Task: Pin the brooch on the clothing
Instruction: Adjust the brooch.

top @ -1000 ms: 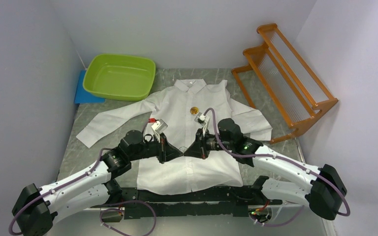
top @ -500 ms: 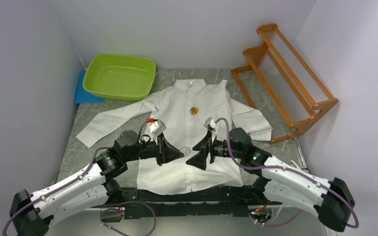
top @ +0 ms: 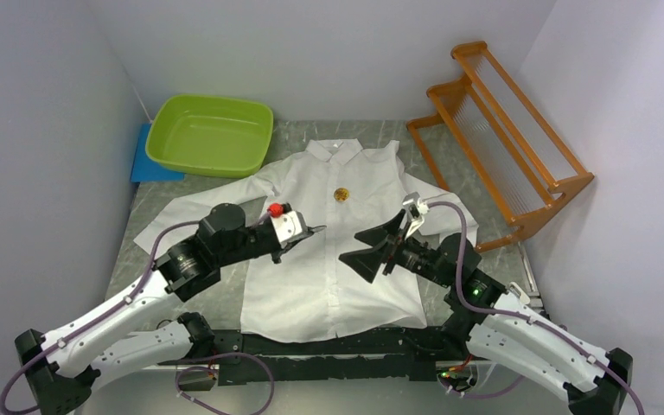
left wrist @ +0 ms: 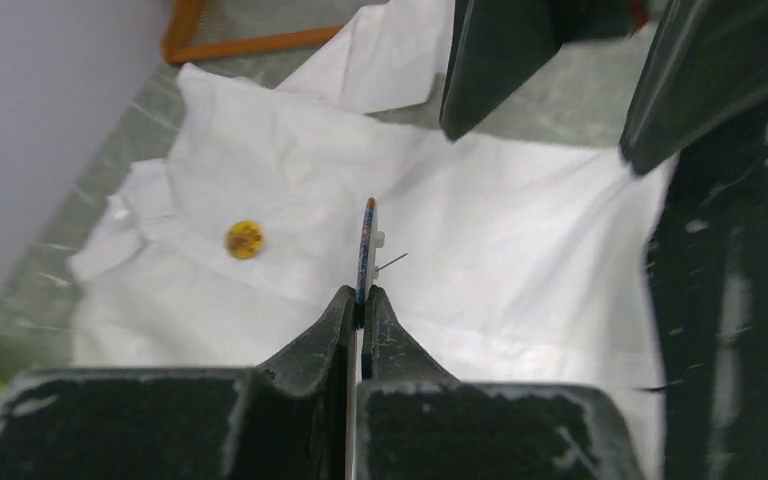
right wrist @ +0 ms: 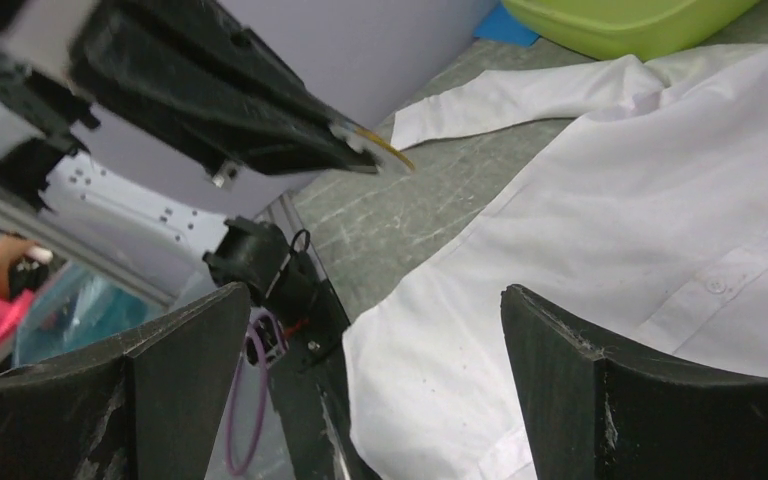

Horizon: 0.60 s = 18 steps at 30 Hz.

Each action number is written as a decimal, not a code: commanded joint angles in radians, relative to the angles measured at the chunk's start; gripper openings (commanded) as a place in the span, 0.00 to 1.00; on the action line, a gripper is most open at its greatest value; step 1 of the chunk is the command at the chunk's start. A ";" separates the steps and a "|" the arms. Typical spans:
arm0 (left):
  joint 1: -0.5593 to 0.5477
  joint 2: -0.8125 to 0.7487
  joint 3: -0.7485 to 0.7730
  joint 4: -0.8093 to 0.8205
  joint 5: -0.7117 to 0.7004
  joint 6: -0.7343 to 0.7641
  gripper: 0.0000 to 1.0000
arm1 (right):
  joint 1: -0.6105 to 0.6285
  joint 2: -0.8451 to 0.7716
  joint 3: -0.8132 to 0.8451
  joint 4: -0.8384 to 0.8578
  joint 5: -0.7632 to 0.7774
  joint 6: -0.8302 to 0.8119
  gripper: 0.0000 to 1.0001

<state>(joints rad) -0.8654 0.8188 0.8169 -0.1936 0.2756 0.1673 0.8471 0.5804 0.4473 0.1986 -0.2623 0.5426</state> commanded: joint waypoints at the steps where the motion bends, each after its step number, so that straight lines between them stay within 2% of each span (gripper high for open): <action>1: -0.002 0.037 0.015 0.011 -0.072 0.458 0.03 | 0.001 0.064 0.136 -0.069 0.098 0.117 1.00; 4: -0.002 0.026 -0.060 0.164 -0.084 0.579 0.03 | 0.001 0.096 0.159 -0.076 0.104 0.180 0.96; 8: -0.002 -0.024 -0.215 0.414 -0.097 0.664 0.03 | -0.001 0.137 0.160 -0.039 0.112 0.249 0.90; 13: -0.002 -0.126 -0.340 0.499 -0.113 0.822 0.03 | -0.002 0.225 0.197 0.007 0.068 0.314 0.84; 16: -0.003 -0.212 -0.429 0.514 -0.082 1.035 0.03 | -0.004 0.297 0.235 0.024 0.037 0.356 0.84; 18: -0.003 -0.261 -0.509 0.604 -0.064 1.099 0.03 | -0.004 0.344 0.248 0.065 0.004 0.392 0.83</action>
<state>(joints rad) -0.8654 0.6449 0.4053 0.2211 0.1841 1.0149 0.8463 0.8680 0.6243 0.1604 -0.1974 0.8448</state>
